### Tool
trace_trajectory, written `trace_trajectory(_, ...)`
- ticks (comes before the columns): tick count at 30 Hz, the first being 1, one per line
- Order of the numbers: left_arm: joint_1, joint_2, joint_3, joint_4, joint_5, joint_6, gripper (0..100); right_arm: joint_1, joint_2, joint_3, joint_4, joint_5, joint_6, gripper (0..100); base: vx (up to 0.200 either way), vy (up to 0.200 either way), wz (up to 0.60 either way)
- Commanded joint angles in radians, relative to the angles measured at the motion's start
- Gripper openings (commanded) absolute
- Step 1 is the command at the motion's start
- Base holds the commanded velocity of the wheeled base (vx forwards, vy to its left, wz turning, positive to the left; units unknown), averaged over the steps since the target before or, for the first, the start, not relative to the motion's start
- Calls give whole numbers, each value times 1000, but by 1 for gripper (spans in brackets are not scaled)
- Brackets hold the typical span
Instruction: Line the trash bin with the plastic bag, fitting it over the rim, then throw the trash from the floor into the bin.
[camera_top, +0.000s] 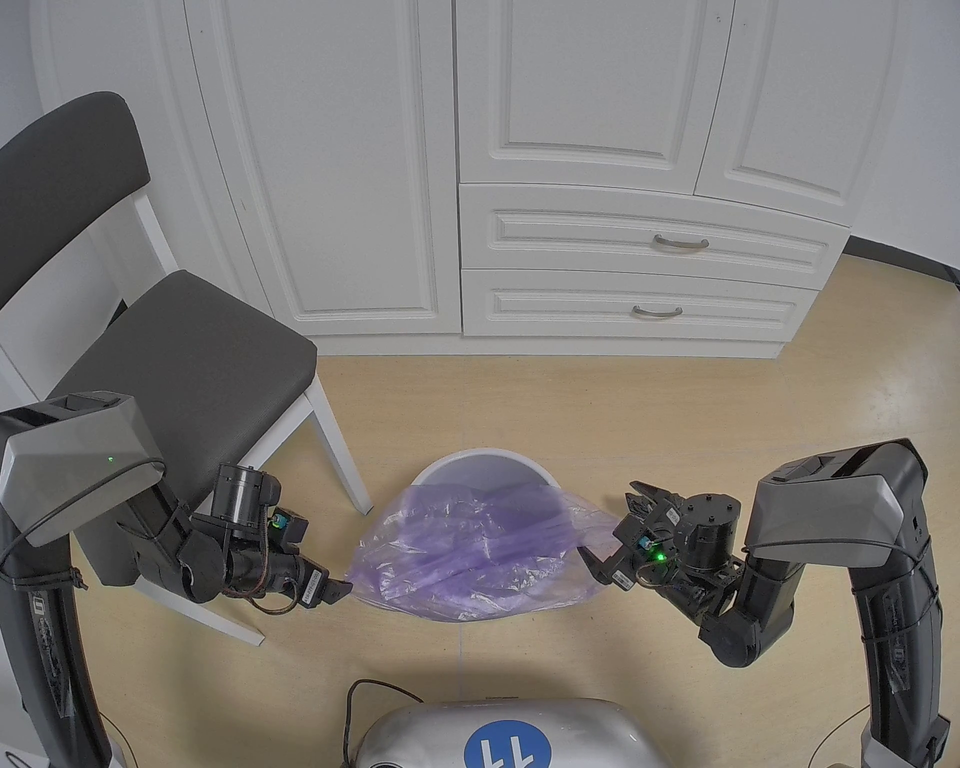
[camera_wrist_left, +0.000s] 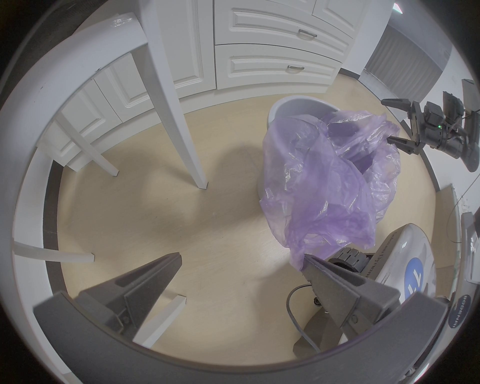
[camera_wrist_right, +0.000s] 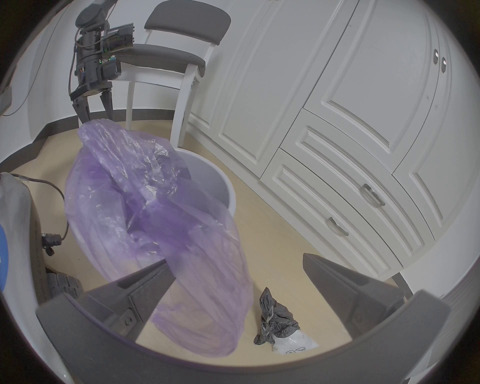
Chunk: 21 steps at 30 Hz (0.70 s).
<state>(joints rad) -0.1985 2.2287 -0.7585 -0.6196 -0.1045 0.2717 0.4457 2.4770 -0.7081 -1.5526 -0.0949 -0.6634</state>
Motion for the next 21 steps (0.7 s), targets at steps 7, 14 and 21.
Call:
trace_trajectory(7, -2, 3, 2, -2, 0, 0, 100, 24, -67, 73, -18, 3, -8, 100, 0, 0, 0)
trace_trajectory(14, -2, 3, 2, -2, 0, 0, 100, 8, -4, -34, -18, -16, -1, 100, 0, 0, 0)
trace_trajectory(21, -2, 2, 2, -3, 0, 0, 100, -1, 5, -42, -18, -25, 2, 100, 0, 0, 0)
